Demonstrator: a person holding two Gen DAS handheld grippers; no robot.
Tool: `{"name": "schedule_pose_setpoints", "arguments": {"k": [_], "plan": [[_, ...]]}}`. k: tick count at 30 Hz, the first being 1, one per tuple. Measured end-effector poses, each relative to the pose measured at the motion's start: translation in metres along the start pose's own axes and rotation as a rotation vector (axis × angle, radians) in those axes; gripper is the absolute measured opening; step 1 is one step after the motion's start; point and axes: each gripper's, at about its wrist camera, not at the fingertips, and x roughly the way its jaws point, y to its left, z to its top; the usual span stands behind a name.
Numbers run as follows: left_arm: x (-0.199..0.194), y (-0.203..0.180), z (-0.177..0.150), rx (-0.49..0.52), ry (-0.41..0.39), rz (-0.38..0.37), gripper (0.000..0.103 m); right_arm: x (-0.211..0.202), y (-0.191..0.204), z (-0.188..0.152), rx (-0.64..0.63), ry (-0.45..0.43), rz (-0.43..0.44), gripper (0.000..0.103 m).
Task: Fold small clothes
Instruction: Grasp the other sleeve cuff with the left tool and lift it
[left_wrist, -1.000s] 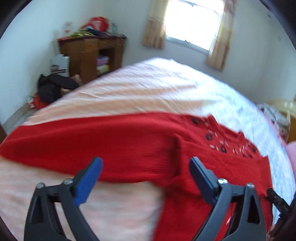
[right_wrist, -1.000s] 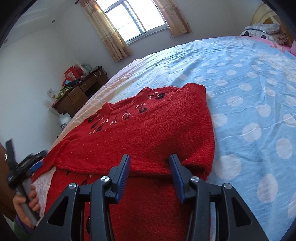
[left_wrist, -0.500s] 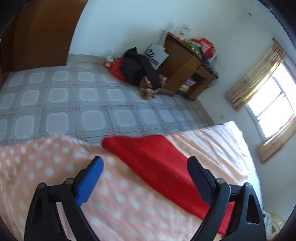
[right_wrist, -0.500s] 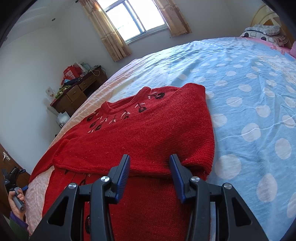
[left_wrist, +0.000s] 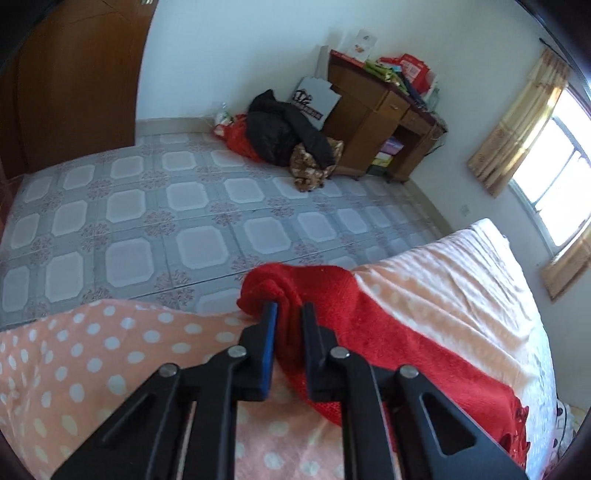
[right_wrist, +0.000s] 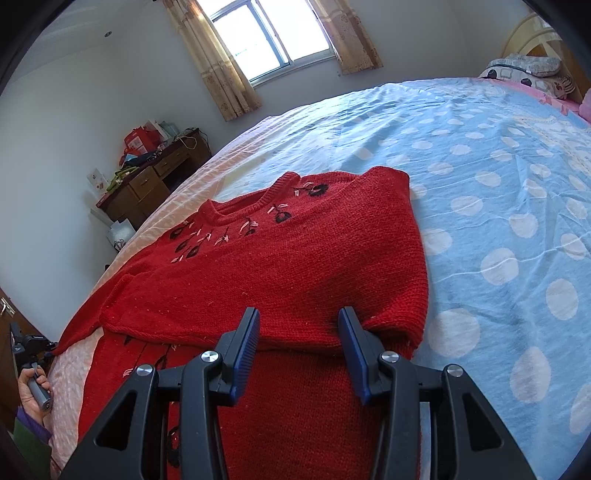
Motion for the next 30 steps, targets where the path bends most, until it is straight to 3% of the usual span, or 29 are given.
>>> {"name": "schedule_pose_setpoints", "arguments": {"k": [6,9,12,15,21,25,30], "plan": [[-0.052,-0.063,-0.012,0.196,-0.176,-0.068,0.012,-0.001,-0.001,-0.001,0.007,-0.004,0.009,0.046],[-0.09,-0.119,-0.037,0.355,-0.265,-0.148,0.012,-0.002,-0.002,-0.001,0.01,-0.006,0.013,0.046],[-0.125,-0.178,-0.084,0.53,-0.312,-0.256,0.012,-0.002,-0.003,-0.001,0.011,-0.007,0.014,0.046],[-0.148,-0.23,-0.145,0.674,-0.296,-0.369,0.012,-0.002,-0.004,-0.001,0.013,-0.008,0.018,0.046],[-0.153,-0.293,-0.245,0.849,-0.198,-0.453,0.012,-0.003,-0.005,-0.001,0.024,-0.013,0.031,0.046],[-0.146,-0.312,-0.292,0.951,-0.161,-0.438,0.012,-0.004,-0.006,-0.001,0.025,-0.013,0.032,0.046],[-0.133,-0.315,-0.309,1.019,-0.091,-0.38,0.02,-0.004,-0.006,-0.001,0.03,-0.015,0.037,0.046]]}}
